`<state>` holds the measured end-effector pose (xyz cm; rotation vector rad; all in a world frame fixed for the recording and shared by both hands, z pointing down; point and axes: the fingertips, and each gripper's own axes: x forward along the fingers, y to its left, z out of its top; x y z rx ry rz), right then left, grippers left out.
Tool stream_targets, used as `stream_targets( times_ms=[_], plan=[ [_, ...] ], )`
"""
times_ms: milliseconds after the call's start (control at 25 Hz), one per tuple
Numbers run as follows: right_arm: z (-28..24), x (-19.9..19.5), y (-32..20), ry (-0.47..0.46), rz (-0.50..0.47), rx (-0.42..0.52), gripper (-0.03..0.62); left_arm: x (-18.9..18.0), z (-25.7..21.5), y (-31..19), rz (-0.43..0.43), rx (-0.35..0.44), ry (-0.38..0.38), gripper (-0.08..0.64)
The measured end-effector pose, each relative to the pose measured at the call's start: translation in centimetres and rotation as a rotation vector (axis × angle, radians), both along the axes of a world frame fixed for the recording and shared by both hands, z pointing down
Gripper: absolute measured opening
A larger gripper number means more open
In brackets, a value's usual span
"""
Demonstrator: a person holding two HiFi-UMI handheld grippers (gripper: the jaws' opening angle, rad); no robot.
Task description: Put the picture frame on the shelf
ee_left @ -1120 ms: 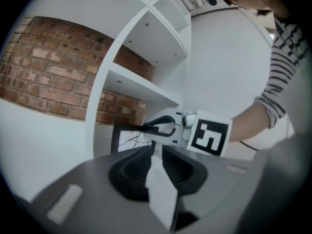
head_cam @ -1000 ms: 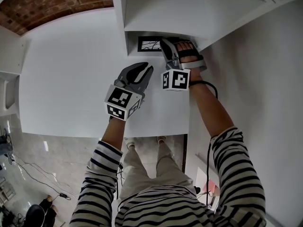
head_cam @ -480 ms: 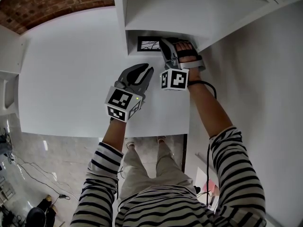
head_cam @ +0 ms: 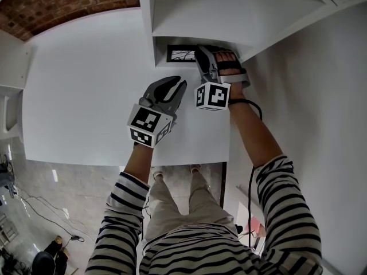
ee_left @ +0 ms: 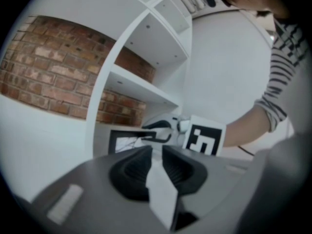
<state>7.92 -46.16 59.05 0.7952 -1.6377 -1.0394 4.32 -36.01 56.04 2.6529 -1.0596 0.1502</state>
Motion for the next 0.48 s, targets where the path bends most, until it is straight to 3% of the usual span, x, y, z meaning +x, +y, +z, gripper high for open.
stream_targets(
  times_ms=[480],
  plan=[
    [0.03, 0.43, 0.20, -0.043, 0.027, -0.048, 0.146, 0.64, 0.14, -0.29, 0.005, -0.007, -0.013, 0.058]
  ],
)
